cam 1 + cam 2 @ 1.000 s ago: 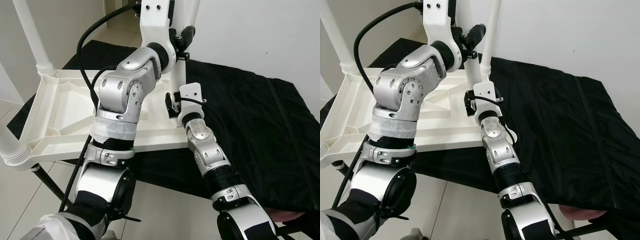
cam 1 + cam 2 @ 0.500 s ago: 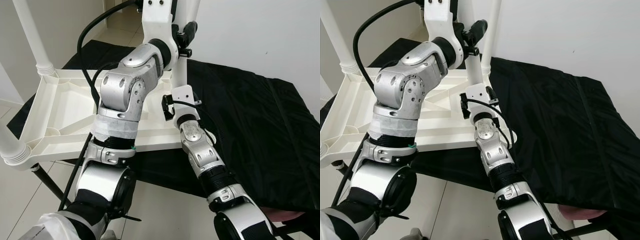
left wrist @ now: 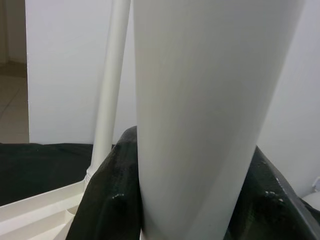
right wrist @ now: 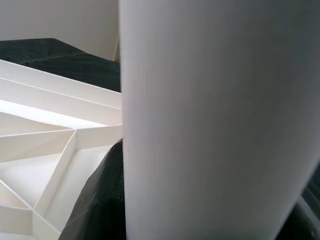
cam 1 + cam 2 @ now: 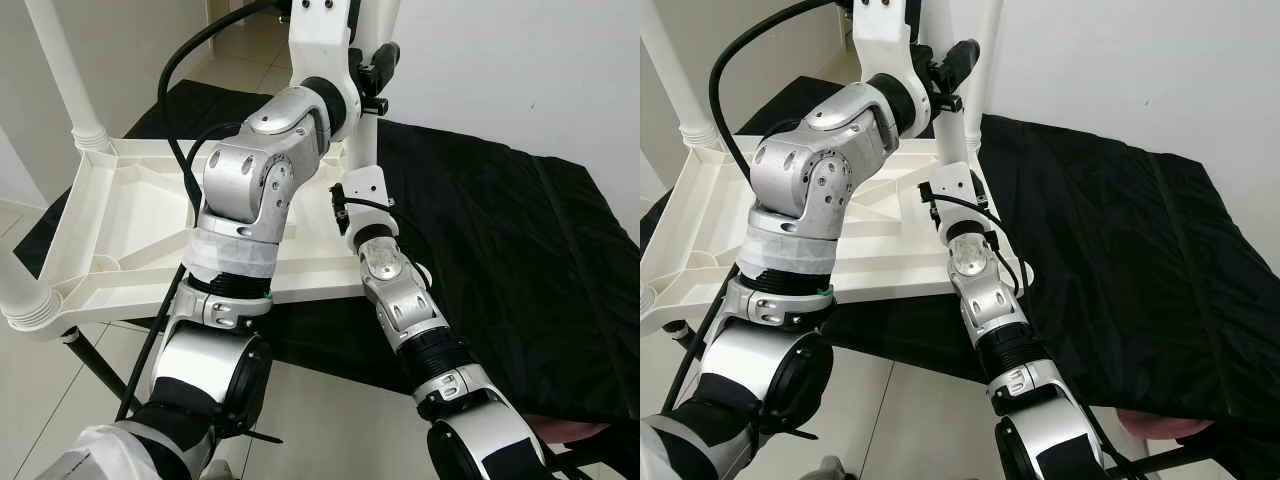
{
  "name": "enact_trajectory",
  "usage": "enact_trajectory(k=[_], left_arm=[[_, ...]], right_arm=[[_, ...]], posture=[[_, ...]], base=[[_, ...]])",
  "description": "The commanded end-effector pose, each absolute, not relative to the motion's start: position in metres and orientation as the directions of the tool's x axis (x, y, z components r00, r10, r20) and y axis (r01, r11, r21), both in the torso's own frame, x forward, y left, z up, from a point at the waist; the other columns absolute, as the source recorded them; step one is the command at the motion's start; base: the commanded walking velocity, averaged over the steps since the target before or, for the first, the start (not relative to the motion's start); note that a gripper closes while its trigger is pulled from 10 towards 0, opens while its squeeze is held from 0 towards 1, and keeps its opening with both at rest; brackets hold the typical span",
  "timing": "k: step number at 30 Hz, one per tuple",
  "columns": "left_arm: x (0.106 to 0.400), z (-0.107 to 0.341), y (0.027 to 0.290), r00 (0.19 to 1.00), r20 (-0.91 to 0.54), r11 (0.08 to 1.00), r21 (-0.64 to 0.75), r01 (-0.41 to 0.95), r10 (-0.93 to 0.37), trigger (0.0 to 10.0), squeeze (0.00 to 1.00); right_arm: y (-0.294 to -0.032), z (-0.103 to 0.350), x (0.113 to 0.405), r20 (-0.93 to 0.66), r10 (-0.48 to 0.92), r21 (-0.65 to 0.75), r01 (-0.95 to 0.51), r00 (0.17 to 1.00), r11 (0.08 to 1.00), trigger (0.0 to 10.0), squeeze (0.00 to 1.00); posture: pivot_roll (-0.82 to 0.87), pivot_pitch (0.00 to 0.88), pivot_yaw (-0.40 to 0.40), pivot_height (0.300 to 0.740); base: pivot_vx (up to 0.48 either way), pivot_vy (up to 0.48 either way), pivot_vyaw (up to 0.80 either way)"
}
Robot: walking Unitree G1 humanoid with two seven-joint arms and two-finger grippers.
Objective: Building children table
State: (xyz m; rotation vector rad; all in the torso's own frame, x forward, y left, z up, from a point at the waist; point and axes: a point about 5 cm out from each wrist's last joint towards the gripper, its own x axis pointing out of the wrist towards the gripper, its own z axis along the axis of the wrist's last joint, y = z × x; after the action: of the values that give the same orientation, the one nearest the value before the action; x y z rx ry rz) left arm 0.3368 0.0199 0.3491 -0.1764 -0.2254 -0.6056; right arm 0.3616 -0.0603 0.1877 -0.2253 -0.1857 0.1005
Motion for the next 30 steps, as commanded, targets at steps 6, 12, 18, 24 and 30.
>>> enact_trajectory(k=[6, 12, 18, 24, 30], left_arm=[[0.331, 0.36, 0.012, 0.771, 0.289, 0.793, -0.056, 0.606, -0.568, 10.0, 0.0], [0.326, 0.359, 0.009, 0.738, 0.313, 0.775, -0.012, 0.632, -0.598, 10.0, 0.2], [0.319, 0.356, 0.004, 0.693, 0.328, 0.723, -0.043, 0.689, -0.642, 10.0, 1.0], [0.314, 0.359, 0.005, 0.677, 0.371, 0.718, -0.038, 0.695, -0.635, 10.0, 0.0], [0.313, 0.364, 0.015, 0.665, 0.424, 0.7, -0.094, 0.707, -0.615, 10.0, 0.0]], right_arm=[[-0.06, 0.18, 0.363, 0.128, 0.11, -0.22, -0.08, 0.986, 0.972, 0.0, 0.0], [-0.054, 0.182, 0.361, 0.12, 0.15, -0.076, -0.142, 0.981, 0.987, 10.0, 0.0], [-0.057, 0.187, 0.36, 0.136, 0.145, 0.011, -0.148, 0.98, 0.989, 10.0, 0.0], [-0.066, 0.185, 0.363, 0.13, 0.11, 0.022, -0.114, 0.985, 0.993, 10.0, 0.0], [-0.083, 0.187, 0.368, 0.136, 0.045, 0.029, -0.05, 0.99, 0.998, 10.0, 0.0]], posture=[[0.03, 0.0, -0.084, 0.74], [0.04, 0.0, -0.086, 0.74], [0.04, 0.0, -0.089, 0.74], [0.04, 0.0, -0.091, 0.74], [0.03, 0.0, -0.086, 0.74]], base=[[0.0, 0.0, 0.0], [0.0, 0.0, 0.0], [0.0, 0.0, 0.0], [0.0, 0.0, 0.0], [0.0, 0.0, 0.0]])
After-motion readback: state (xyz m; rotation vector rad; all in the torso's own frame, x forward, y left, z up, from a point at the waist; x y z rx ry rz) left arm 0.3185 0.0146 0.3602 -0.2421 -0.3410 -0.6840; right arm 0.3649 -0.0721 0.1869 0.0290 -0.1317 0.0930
